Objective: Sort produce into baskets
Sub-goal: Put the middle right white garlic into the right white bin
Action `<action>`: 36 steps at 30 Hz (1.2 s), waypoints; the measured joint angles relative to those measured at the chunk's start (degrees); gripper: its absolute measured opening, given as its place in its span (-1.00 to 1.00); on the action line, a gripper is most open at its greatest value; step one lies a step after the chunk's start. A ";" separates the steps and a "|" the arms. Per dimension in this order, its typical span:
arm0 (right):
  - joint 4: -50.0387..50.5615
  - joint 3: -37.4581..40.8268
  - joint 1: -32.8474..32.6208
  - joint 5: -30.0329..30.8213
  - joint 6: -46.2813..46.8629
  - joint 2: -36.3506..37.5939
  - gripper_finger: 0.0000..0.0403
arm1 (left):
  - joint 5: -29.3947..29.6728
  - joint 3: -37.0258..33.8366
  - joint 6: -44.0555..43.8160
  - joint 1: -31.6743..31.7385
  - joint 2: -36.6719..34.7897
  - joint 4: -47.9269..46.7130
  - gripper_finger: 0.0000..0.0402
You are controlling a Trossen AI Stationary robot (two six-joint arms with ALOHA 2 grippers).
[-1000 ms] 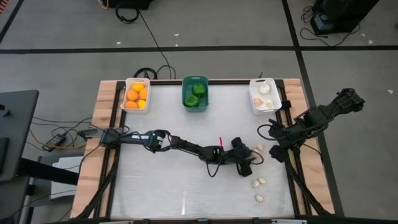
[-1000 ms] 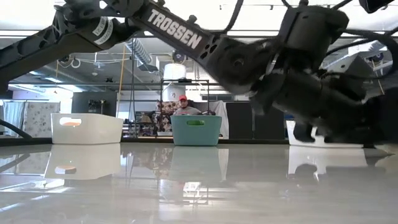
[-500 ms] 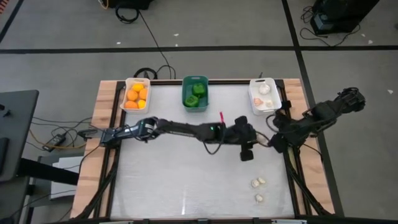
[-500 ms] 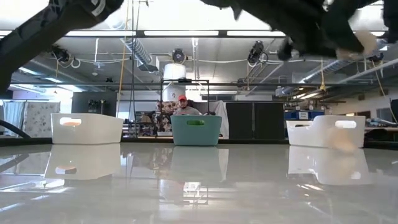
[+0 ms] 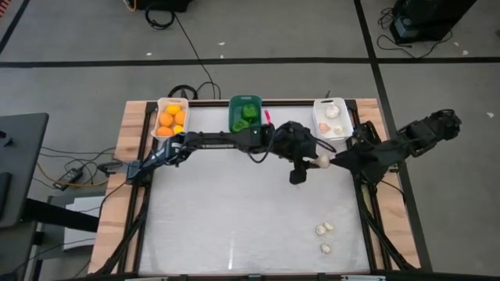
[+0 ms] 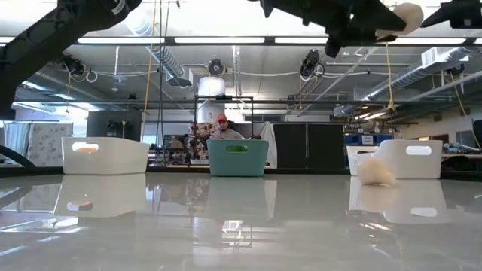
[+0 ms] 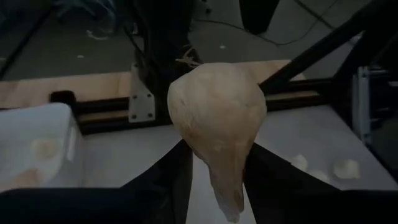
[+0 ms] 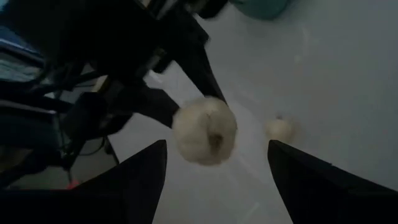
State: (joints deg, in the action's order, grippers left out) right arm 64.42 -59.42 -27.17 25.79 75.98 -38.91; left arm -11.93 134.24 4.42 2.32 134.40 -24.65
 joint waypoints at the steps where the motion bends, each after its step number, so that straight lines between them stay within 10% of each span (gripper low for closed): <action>1: -0.13 0.00 0.09 0.41 -0.02 -0.31 0.43 | -1.34 -0.02 -0.04 0.19 0.07 0.25 -0.32; 24: -5.65 0.09 3.42 -4.53 -4.21 -7.17 0.40 | -4.76 0.02 -0.09 0.31 0.14 5.94 -0.32; 36: -5.07 0.09 3.46 1.18 0.40 -6.57 -0.29 | -1.99 0.02 -0.72 0.25 0.12 -6.15 -0.27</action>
State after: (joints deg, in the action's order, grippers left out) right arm 59.34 -59.33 -23.70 26.97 76.38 -45.48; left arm -13.92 134.26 3.71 2.57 134.52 -30.80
